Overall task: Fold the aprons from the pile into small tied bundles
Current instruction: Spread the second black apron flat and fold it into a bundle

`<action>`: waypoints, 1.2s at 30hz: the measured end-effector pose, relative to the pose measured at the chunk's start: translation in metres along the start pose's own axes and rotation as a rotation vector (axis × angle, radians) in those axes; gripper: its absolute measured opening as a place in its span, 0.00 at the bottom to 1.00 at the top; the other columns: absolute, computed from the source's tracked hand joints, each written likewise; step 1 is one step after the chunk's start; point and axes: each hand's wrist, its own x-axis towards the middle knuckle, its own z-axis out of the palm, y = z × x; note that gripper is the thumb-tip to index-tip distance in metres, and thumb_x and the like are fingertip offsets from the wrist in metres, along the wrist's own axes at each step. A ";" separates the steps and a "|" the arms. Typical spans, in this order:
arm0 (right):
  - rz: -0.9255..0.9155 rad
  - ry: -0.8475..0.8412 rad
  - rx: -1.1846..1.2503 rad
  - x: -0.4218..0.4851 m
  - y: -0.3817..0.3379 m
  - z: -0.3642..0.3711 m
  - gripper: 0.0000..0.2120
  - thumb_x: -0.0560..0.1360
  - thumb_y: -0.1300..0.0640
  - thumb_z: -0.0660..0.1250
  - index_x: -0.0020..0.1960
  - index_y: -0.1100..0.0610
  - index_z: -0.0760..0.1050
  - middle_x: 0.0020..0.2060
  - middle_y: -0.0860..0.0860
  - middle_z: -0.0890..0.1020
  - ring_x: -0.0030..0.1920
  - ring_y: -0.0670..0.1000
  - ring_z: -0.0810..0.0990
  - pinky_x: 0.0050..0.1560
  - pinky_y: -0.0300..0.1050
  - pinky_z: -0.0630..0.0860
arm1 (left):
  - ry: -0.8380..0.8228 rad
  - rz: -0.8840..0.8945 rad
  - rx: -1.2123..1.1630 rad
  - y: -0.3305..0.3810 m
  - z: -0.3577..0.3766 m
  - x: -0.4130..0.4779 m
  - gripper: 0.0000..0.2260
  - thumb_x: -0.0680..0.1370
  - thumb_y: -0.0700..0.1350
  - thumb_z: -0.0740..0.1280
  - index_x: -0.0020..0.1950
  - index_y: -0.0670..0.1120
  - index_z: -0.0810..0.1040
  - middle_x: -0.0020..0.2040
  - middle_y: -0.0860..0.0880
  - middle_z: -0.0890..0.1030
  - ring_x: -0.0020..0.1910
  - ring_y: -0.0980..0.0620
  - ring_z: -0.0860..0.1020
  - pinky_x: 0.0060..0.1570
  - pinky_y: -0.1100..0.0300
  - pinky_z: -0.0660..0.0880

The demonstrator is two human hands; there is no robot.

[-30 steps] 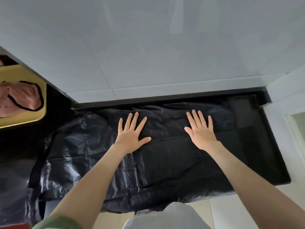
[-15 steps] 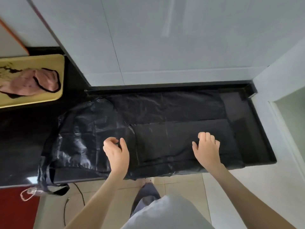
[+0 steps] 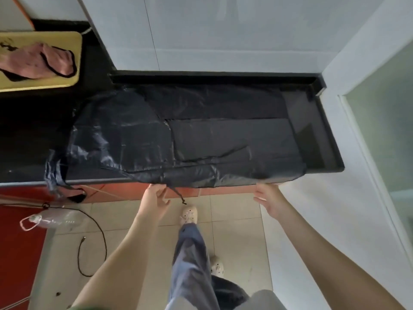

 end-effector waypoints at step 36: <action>-0.447 0.008 -0.206 -0.011 -0.132 0.082 0.27 0.78 0.63 0.64 0.74 0.55 0.60 0.63 0.54 0.73 0.59 0.53 0.75 0.61 0.46 0.72 | 0.031 0.338 0.655 0.122 0.045 -0.007 0.27 0.78 0.31 0.61 0.75 0.47 0.59 0.49 0.44 0.77 0.51 0.45 0.79 0.49 0.55 0.78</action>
